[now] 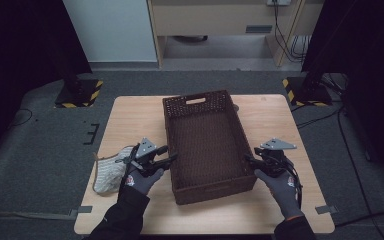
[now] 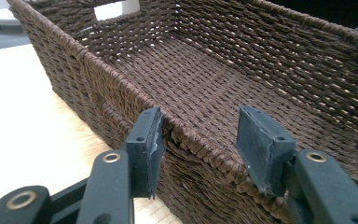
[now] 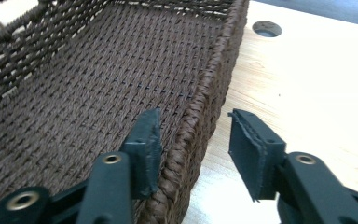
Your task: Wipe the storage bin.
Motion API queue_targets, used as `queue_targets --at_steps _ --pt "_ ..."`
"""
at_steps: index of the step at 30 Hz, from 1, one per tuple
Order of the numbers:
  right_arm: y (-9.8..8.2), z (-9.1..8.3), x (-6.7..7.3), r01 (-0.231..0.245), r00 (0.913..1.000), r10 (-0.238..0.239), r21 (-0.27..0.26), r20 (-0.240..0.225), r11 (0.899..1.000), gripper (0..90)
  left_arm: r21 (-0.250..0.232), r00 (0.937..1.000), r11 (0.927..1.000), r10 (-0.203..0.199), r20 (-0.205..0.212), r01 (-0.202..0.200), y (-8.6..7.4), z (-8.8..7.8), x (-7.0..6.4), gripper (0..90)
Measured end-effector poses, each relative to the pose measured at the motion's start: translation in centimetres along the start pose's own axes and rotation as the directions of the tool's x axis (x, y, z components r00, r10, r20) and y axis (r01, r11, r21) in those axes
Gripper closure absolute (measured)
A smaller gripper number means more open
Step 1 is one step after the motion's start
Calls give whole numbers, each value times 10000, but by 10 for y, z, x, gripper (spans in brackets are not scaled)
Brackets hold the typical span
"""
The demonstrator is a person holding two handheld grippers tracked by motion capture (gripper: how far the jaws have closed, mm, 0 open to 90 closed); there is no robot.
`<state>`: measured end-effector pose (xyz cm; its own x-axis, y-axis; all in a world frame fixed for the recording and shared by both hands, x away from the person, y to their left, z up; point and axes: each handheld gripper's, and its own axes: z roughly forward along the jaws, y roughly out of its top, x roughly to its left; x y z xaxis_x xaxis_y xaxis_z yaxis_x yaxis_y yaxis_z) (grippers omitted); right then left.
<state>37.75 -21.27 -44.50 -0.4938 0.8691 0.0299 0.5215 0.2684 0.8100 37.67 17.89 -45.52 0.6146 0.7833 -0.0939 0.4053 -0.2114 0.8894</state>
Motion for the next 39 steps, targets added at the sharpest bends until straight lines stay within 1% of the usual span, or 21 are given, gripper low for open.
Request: queue_targets --at_steps 1,4,6,8,10,12,13,14,17,18,20,21,22,24,25,26,28,32,34,36,39 --pt "-1 -2 1 -72 10000 72 19 -39 10000 506 6 10000 10000 34 -77 -34 0 -1 -2 498" --pt "-4 -10 8 71 10000 -71 151 6 9999 527 77 9998 9999 151 -121 -150 -1 -2 -6 501" --pt "-7 -15 12 43 10000 -44 191 73 9998 580 -25 9996 9999 136 -242 -137 -3 -2 -8 497" --pt "-11 -17 14 -119 9998 113 470 143 9988 624 -85 9997 9999 73 -237 -75 -4 -3 -9 499" --pt "-13 -15 13 -189 9998 190 612 -12 9979 692 -37 9997 9999 149 -172 -149 -3 -4 -9 498" --pt "-13 -13 13 -69 9999 77 691 -117 9976 731 -1 9996 9998 223 -143 -224 -2 -4 -9 496" --pt "-11 -12 13 19 10000 -16 757 -36 9971 739 14 9992 9995 316 -248 -315 3 -7 -8 467" --pt "-11 -12 12 96 10000 -97 768 1 9970 744 -123 9992 9995 289 -286 -293 6 -9 -5 461" --pt "-11 -10 5 13 10000 -15 669 36 9978 760 -437 9984 9989 125 -552 -149 13 -12 5 444" --pt "-10 -9 1 11 9999 -19 620 121 9981 763 -438 9981 9990 65 -616 -93 15 -12 9 443" --pt "-10 -7 -3 73 9993 -95 571 373 9983 764 -481 9971 9988 -35 -767 -1 16 -7 15 439" --pt "-10 -6 -6 -25 9985 -4 519 544 9987 753 -436 9965 9990 -107 -827 71 17 -2 19 434" --pt "-10 -5 -9 -114 9970 82 412 774 9991 733 -417 9964 9991 -136 -838 101 17 1 20 433" --pt "-11 -4 -11 -267 9949 235 311 986 9992 696 -351 9959 9993 -129 -897 98 16 11 23 425" --pt "-11 -5 -12 -205 9935 175 261 1125 9994 662 -300 9957 9995 -92 -922 64 16 15 23 419" --pt "-11 -6 -12 -138 9930 112 206 1178 9997 643 -286 9958 9996 -34 -912 8 15 19 22 410" --pt "-12 -9 -12 -195 9924 182 94 1220 9998 611 -287 9961 9996 -22 -880 -4 14 23 21 386" --pt "-15 -12 -13 -368 9925 376 -97 1162 9993 582 -183 9948 9992 329 -968 -348 16 24 18 373" --pt "-14 -10 -14 -401 9909 407 -77 1281 9992 589 -270 9950 9993 243 -973 -270 17 23 19 371" --pt "-14 -10 -16 -395 9921 396 -32 1190 9992 594 -395 9954 9992 70 -960 -108 18 21 23 370" --pt "-13 -7 -21 -369 9897 383 -127 1378 9992 601 -483 9931 9988 -142 -1161 87 22 20 30 369"
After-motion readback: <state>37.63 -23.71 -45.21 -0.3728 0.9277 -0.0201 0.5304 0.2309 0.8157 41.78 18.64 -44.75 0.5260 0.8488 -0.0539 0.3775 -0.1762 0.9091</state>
